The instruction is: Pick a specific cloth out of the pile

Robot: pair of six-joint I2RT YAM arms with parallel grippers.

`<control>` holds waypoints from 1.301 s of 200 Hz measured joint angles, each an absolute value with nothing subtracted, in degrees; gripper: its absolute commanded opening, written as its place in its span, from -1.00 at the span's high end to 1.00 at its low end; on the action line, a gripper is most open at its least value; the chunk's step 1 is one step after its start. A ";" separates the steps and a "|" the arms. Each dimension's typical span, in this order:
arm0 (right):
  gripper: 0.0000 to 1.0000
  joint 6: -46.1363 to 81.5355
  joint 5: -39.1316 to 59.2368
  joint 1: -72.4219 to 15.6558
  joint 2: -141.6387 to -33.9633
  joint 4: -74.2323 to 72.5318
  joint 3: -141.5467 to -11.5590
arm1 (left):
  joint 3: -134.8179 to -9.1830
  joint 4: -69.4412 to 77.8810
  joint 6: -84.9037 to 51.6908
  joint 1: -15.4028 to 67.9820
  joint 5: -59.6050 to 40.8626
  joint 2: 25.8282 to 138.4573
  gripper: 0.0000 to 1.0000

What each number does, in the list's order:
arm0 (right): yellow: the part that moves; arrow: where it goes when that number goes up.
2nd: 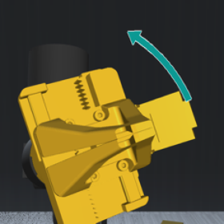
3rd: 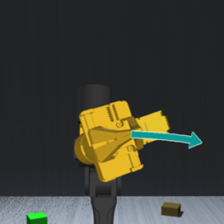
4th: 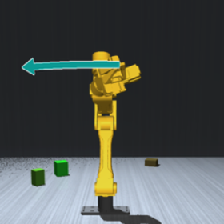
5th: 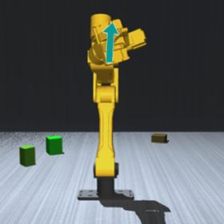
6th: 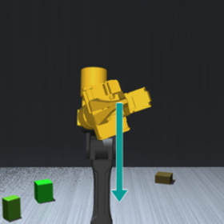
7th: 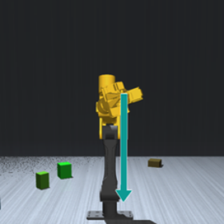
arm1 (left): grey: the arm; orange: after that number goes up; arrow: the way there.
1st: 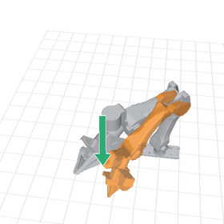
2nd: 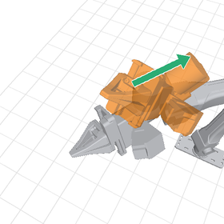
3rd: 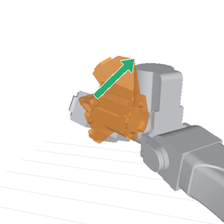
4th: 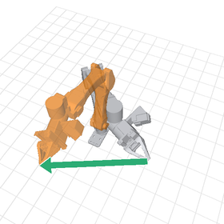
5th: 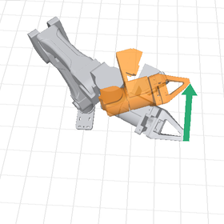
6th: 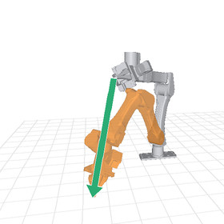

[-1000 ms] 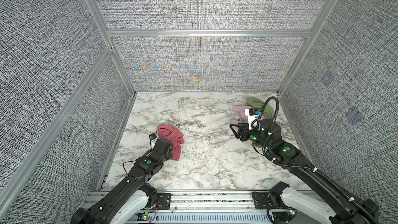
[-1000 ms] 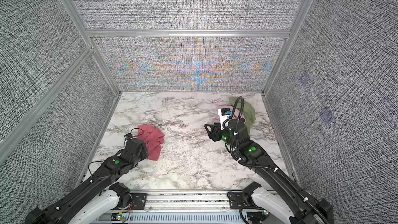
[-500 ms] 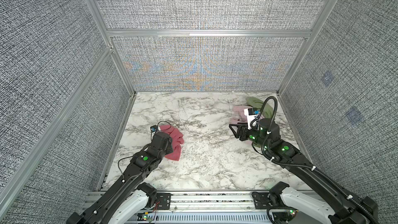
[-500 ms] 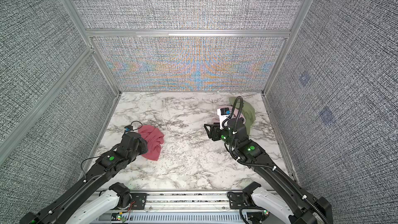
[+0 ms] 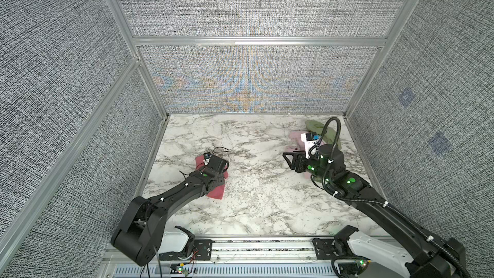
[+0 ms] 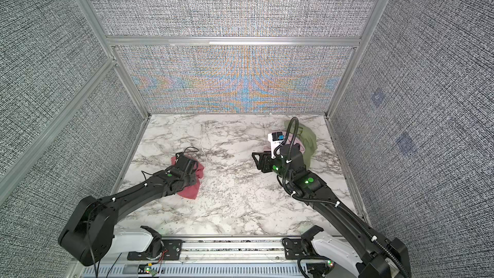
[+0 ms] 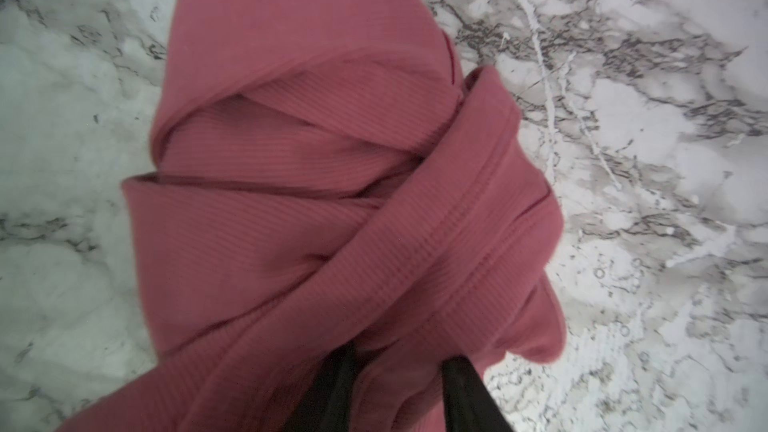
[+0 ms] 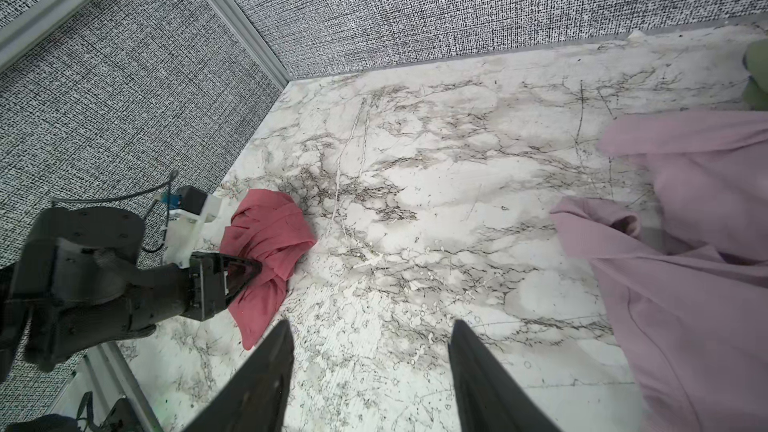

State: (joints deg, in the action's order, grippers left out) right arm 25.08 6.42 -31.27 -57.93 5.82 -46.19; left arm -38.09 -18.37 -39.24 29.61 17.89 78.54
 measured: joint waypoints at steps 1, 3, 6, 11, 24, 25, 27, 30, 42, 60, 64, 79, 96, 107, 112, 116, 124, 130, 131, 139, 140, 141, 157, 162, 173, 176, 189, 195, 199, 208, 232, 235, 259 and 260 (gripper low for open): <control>-0.23 25.08 6.42 -31.27 -58.00 5.82 -46.24 | -38.09 -18.31 -39.24 29.54 17.91 78.67 0.24; -0.23 25.08 6.44 -31.27 -58.19 5.82 -46.41 | -38.09 -18.11 -39.22 29.39 17.96 79.00 0.24; -0.23 25.08 6.42 -31.27 -58.43 5.82 -46.61 | -38.09 -17.76 -39.22 29.12 17.98 79.50 0.24; -0.23 25.06 6.44 -31.27 -58.96 5.85 -47.11 | -38.06 -17.19 -39.20 28.64 18.02 80.20 0.24; -0.23 24.84 6.48 -31.27 -60.12 5.87 -48.31 | -38.06 -15.88 -38.89 26.96 17.98 81.45 0.24; -0.23 24.82 6.50 -31.27 -60.25 5.87 -48.45 | -38.04 -15.75 -38.87 26.72 17.96 81.54 0.24; -0.23 24.82 6.50 -31.27 -60.38 5.85 -48.60 | -38.04 -15.49 -38.83 26.37 17.98 81.65 0.24; -0.23 24.82 6.55 -31.27 -60.69 5.85 -48.93 | -38.04 -15.11 -38.70 25.82 17.96 81.78 0.24; -0.23 24.53 6.92 -31.27 -61.84 5.82 -50.22 | -38.02 -13.78 -37.69 23.64 17.85 82.11 0.24; -0.23 24.08 7.51 -31.27 -63.61 5.80 -51.90 | -38.24 -11.70 -36.05 19.29 16.69 82.59 0.24; -0.23 24.01 7.57 -31.27 -64.01 5.87 -52.29 | -38.44 -11.29 -35.77 18.28 16.47 82.83 0.24; -0.23 24.01 7.70 -31.29 -65.52 6.66 -54.30 | -39.94 -9.89 -34.11 14.63 15.51 84.44 0.24; -0.23 23.70 7.77 -31.27 -66.81 6.52 -56.18 | -42.78 -8.38 -32.21 10.50 13.56 87.39 0.24; -0.23 23.55 7.79 -31.29 -67.59 6.66 -57.04 | -44.93 -7.31 -31.03 7.92 12.21 89.69 0.25; -0.23 23.53 7.79 -31.29 -67.94 6.74 -57.39 | -46.02 -6.94 -30.44 6.83 11.64 90.89 0.25; -0.23 23.51 7.79 -31.29 -68.18 6.81 -57.67 | -46.76 -6.76 -30.04 6.22 11.35 91.61 0.25; -0.23 23.33 7.77 -31.27 -68.55 6.98 -58.13 | -48.42 -6.28 -29.36 4.86 10.41 93.30 0.25; -0.23 23.35 7.75 -31.27 -68.79 7.09 -58.43 | -49.58 -6.02 -28.80 3.97 9.65 94.43 0.25; -0.23 23.35 7.75 -31.27 -68.82 7.09 -58.48 | -49.71 -6.00 -28.75 3.88 9.56 94.56 0.25; -0.23 23.33 7.75 -31.27 -68.99 7.14 -58.74 | -51.05 -5.72 -28.67 2.83 8.54 95.79 0.25; -0.23 23.33 7.75 -31.27 -69.01 7.16 -58.76 | -51.22 -5.67 -28.62 2.68 8.40 95.94 0.25; -0.23 23.33 7.75 -31.27 -69.01 7.16 -58.78 | -51.31 -5.65 -28.60 2.61 8.36 96.03 0.25; -0.23 23.14 7.68 -31.27 -69.12 7.31 -58.96 | -53.34 -5.23 -28.42 1.26 7.31 97.43 0.25; -0.23 23.14 7.57 -31.27 -69.12 7.38 -58.94 | -53.91 -5.26 -28.40 1.08 7.29 97.67 0.25; -0.23 23.07 7.18 -31.29 -69.12 7.42 -58.89 | -55.20 -5.23 -28.08 0.97 6.39 97.78 0.25; -0.23 23.00 7.03 -31.29 -69.12 7.42 -58.83 | -55.51 -5.15 -27.90 0.97 5.82 97.69 0.25; -0.23 22.70 6.20 -31.27 -69.06 7.49 -58.48 | -55.83 -4.56 -27.11 1.13 3.79 96.79 0.25; -0.23 22.57 6.15 -31.27 -68.95 7.77 -58.26 | -55.61 -4.58 -26.96 1.43 3.27 95.94 0.25; -0.23 22.48 5.85 -31.27 -68.77 8.10 -58.11 | -55.33 -4.60 -26.81 1.69 2.90 95.15 0.25; -0.23 22.24 4.89 -31.27 -68.27 9.15 -57.87 | -54.57 -4.69 -26.55 2.61 3.03 93.14 0.25; -0.24 20.45 2.11 -30.81 -65.32 11.22 -56.77 | -52.71 -4.60 -25.52 7.84 3.68 86.72 0.25; -0.24 20.21 1.63 -30.65 -64.82 11.40 -56.53 | -52.53 -4.56 -25.36 8.51 4.08 86.02 0.25; -0.24 18.02 -2.00 -28.16 -61.47 12.25 -54.30 | -49.84 -3.33 -23.99 13.82 7.44 79.75 0.23; -0.24 17.96 -2.11 -28.08 -61.39 12.29 -54.24 | -49.71 -3.20 -23.97 13.93 7.55 79.57 0.23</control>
